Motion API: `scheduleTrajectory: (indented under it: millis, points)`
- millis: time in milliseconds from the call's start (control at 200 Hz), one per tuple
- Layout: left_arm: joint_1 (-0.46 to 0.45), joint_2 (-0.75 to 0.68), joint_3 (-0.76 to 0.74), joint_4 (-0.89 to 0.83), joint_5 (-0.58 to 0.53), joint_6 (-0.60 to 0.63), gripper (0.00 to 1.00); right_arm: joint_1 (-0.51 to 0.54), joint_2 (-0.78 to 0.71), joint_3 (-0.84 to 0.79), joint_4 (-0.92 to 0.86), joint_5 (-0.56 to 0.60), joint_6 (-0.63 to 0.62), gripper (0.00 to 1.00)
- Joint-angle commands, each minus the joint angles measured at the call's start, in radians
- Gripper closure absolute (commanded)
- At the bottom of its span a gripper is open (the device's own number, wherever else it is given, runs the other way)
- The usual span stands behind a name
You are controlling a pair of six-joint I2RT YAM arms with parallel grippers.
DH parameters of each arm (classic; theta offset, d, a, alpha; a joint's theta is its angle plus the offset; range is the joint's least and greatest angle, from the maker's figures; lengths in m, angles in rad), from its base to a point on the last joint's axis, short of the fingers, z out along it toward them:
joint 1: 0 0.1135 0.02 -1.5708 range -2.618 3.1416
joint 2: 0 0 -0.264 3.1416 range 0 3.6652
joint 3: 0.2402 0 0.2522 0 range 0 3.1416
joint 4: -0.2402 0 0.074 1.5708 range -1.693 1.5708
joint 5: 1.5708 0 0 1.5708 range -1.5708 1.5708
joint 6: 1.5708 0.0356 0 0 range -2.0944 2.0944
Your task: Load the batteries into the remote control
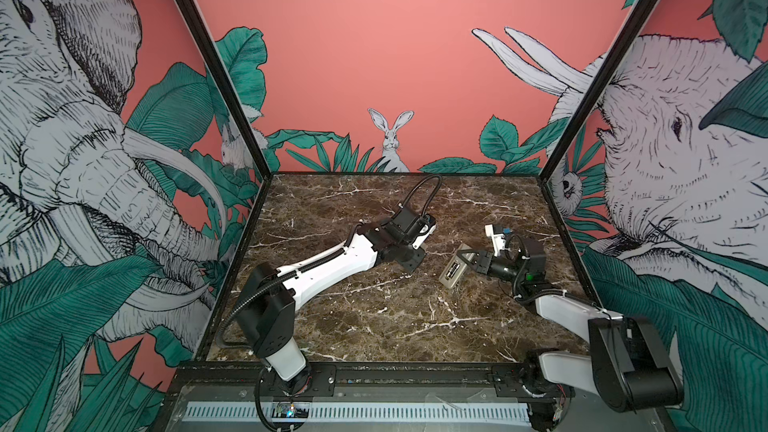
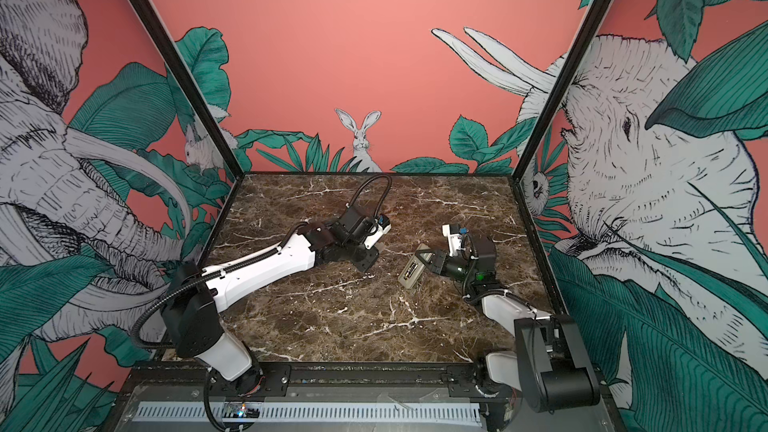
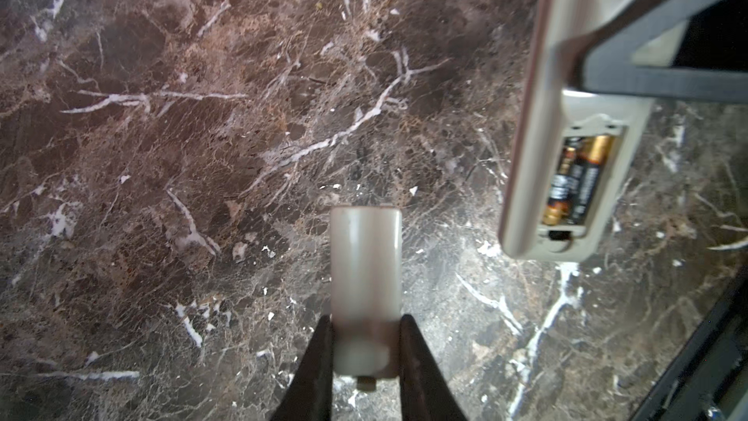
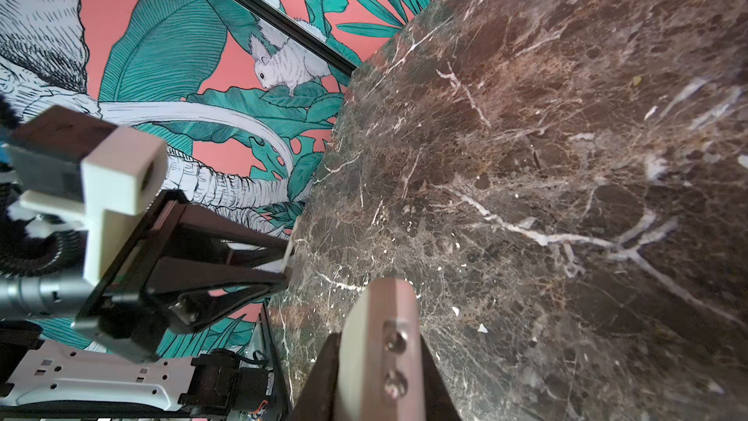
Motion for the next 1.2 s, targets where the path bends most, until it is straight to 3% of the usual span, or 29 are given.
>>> scheduleTrajectory:
  millis: [0,370,1195]
  points:
    - [-0.043,-0.045,-0.012,0.001,-0.038,-0.049,0.83,0.001,-0.001,0.014,0.091,-0.004,0.017,1.00]
    - [-0.162,0.049,0.046,0.063,-0.083,-0.107,0.83,0.016,-0.077,0.024,-0.048,0.051,-0.049,1.00]
    - [-0.204,0.149,0.125,0.101,-0.061,-0.160,0.83,0.030,-0.080,0.004,-0.016,0.082,-0.033,1.00]
